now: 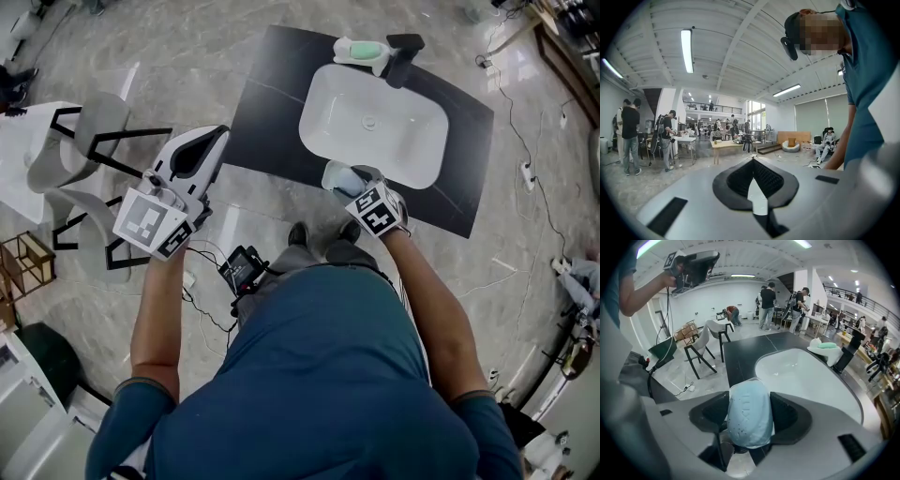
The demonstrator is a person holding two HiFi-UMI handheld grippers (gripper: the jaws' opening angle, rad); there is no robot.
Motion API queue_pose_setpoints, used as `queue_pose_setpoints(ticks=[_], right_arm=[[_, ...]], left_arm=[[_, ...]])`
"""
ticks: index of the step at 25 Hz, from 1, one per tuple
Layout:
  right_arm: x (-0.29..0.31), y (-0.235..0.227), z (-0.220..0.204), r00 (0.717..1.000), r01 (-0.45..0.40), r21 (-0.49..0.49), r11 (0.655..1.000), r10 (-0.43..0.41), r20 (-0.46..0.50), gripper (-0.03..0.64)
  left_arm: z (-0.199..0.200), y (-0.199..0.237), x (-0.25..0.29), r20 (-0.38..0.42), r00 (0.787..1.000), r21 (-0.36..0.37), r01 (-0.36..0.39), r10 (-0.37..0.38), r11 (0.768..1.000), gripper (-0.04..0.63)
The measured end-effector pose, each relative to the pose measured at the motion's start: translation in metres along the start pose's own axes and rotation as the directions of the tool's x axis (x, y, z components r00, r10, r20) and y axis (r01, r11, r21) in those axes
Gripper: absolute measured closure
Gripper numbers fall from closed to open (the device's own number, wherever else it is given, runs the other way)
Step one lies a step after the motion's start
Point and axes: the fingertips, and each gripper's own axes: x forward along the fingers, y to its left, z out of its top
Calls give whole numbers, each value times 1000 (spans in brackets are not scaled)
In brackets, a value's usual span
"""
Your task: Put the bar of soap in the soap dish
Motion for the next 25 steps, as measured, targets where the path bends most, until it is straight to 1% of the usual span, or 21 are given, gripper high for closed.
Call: queue_pose_setpoints(ticks=[9, 25], right_arm=[[12, 8, -3, 999, -16, -37, 999, 14, -34, 333], [20, 11, -12, 998, -24, -39, 999, 22, -64, 334]], left_arm=[[2, -3, -13, 8, 1000, 12, -23, 23, 1000, 594], [-2, -15, -26, 7, 1000, 14, -27, 26, 1000, 594]])
